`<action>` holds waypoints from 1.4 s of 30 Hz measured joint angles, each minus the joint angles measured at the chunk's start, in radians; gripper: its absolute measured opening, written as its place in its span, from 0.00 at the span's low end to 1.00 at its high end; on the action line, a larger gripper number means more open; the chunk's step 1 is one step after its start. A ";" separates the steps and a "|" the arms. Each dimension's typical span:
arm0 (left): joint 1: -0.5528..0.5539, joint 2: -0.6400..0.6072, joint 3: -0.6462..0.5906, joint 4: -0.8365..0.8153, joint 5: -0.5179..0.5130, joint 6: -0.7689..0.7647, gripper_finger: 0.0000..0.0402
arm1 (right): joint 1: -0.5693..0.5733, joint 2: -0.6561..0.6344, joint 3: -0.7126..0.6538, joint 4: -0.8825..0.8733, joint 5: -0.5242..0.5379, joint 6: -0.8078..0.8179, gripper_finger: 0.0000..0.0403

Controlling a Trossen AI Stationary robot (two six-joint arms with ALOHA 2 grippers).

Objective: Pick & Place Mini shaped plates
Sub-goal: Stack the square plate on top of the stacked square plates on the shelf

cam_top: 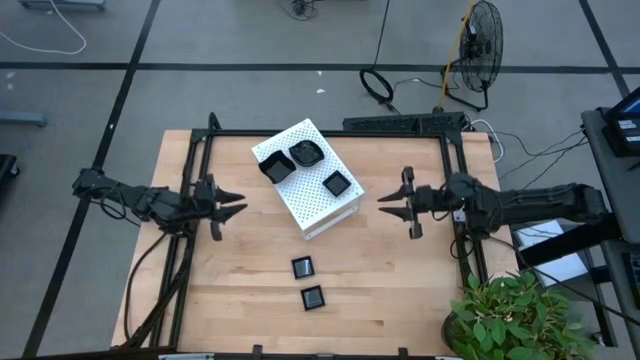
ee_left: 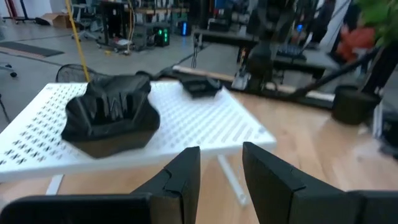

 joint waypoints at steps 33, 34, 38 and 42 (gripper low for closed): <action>0.006 0.785 0.292 0.066 0.308 -0.207 0.65 | -0.001 0.001 -0.119 0.188 0.215 0.003 0.21; 0.004 0.841 0.306 0.069 0.316 -0.212 0.66 | -0.001 0.000 -0.119 0.188 0.215 0.003 0.21; 0.000 1.038 0.326 0.107 0.319 -0.272 0.70 | -0.001 0.000 -0.119 0.187 0.215 0.007 0.21; 0.000 1.190 0.327 0.251 0.357 -0.337 0.71 | -0.001 0.000 -0.119 0.183 0.214 0.018 0.21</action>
